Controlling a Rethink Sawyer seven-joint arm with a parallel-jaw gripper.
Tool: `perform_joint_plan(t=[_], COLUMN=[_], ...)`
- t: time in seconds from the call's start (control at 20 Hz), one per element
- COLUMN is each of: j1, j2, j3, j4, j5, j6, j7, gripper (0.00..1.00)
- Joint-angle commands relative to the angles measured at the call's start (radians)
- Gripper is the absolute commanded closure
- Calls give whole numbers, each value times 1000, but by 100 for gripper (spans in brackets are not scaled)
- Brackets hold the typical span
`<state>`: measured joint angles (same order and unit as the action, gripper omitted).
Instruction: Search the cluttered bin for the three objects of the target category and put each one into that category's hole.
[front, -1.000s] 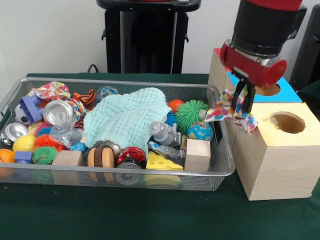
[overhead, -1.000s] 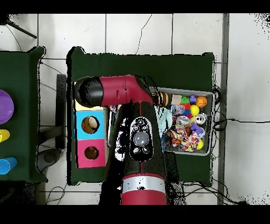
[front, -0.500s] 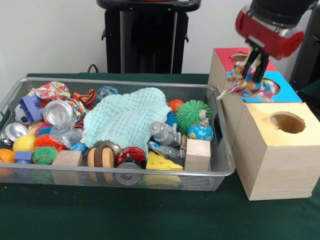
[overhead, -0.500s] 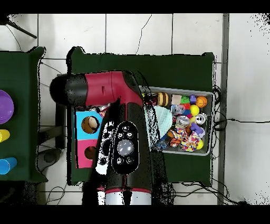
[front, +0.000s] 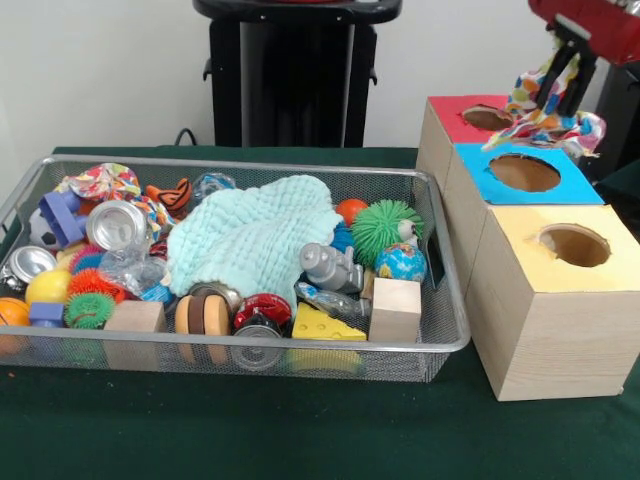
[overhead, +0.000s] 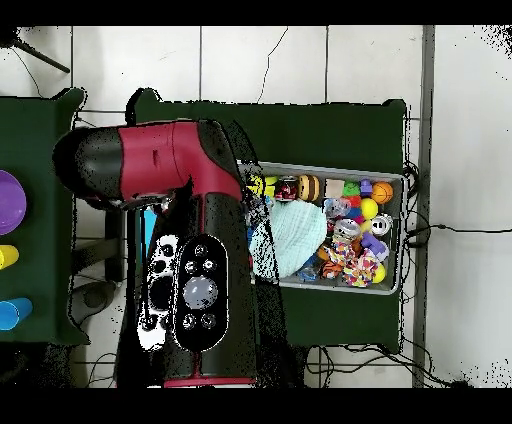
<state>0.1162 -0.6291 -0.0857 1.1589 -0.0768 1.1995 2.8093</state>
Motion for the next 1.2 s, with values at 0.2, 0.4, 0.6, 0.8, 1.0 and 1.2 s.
perform_joint_plan(t=[0.2, 0.4, 0.6, 0.8, 1.0, 1.2], j1=[21, 30, 49, 81, 105, 130], j2=[128, 164, 184, 208, 226, 249], j3=[-15, -28, -42, -64, -87, -115], j4=[-47, -46, -19, 8, 9, -8], j5=[38, 43, 49, 55, 70, 84], j6=[-20, -76, -140, -212, -226, -221], j7=[234, 239, 255, 290, 297, 306], gripper=[100, 100, 100, 100, 100, 100])
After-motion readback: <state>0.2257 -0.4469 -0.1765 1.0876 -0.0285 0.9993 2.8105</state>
